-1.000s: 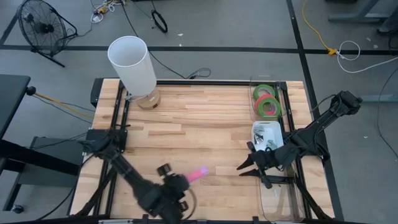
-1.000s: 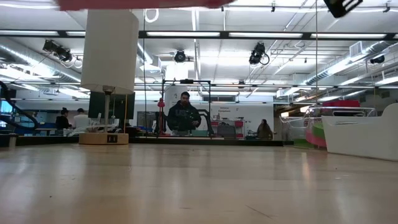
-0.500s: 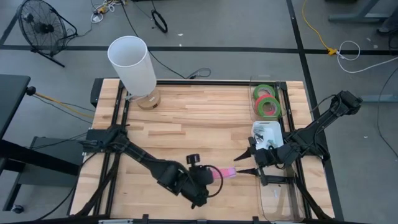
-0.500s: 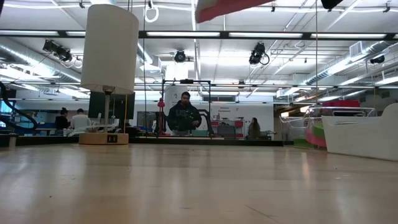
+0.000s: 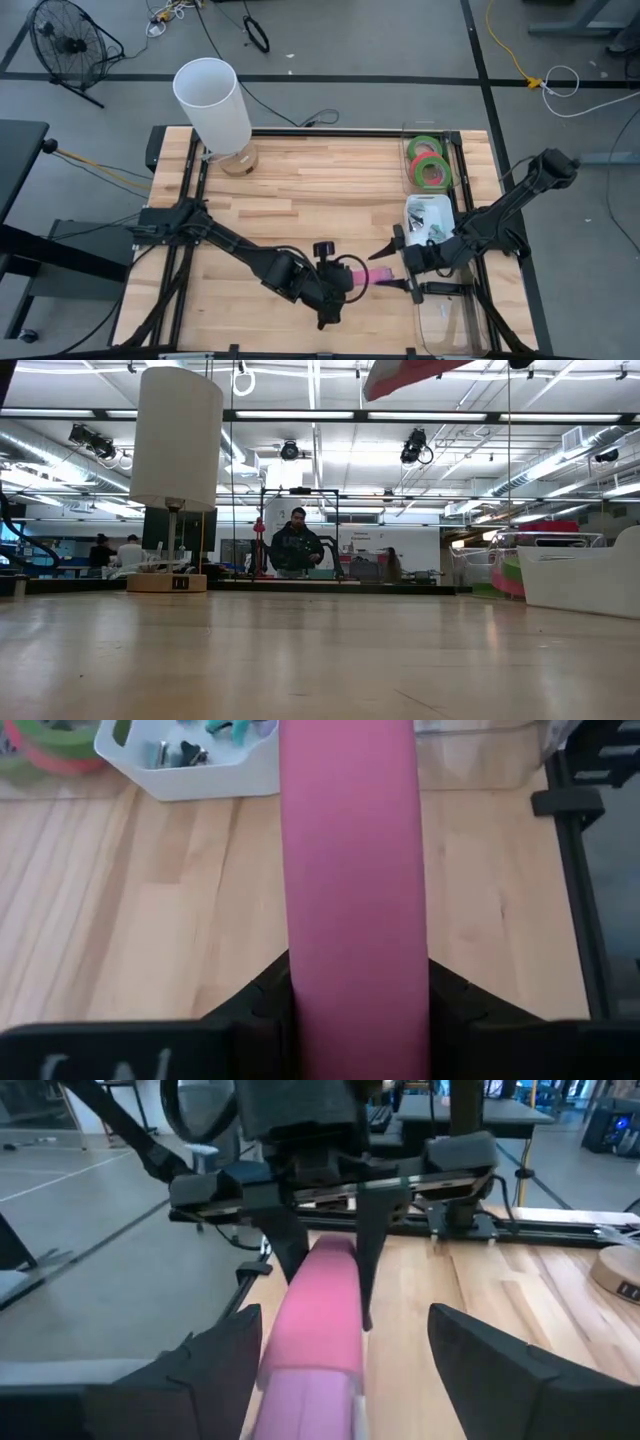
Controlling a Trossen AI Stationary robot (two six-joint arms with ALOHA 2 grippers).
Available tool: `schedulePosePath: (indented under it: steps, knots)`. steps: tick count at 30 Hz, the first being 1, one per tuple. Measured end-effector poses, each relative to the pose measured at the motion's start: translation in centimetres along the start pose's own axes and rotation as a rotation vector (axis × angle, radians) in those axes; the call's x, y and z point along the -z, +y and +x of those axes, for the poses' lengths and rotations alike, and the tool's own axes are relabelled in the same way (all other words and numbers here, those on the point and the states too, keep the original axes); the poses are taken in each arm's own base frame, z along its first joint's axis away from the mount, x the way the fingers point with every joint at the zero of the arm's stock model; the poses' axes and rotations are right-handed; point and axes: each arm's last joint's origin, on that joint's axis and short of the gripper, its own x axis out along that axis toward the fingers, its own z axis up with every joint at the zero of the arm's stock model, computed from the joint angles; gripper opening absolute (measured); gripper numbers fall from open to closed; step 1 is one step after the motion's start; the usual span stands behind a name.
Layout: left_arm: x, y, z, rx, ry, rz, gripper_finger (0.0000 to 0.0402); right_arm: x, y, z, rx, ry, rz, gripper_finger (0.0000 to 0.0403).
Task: Pick and place Stapler, Stapler remover, tape
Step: Put the pink stapler into the bottom transparent bin
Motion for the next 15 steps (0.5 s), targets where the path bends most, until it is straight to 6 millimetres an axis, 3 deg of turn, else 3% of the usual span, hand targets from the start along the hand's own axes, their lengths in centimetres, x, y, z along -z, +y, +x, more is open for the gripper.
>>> schedulePosePath:
  steps: [10, 15]
  knots:
    - [-0.5, 1.1, 0.5, -0.003, -0.004, -0.03, 0.0126, 0.9, -0.3, 1.8, -0.014, 0.017, -0.013, 0.0285]
    - [-0.5, 1.1, 0.5, -0.005, -0.002, -0.012, 0.0126, 0.9, -0.8, 2.0, -0.015, 0.023, 0.025, 0.0249]
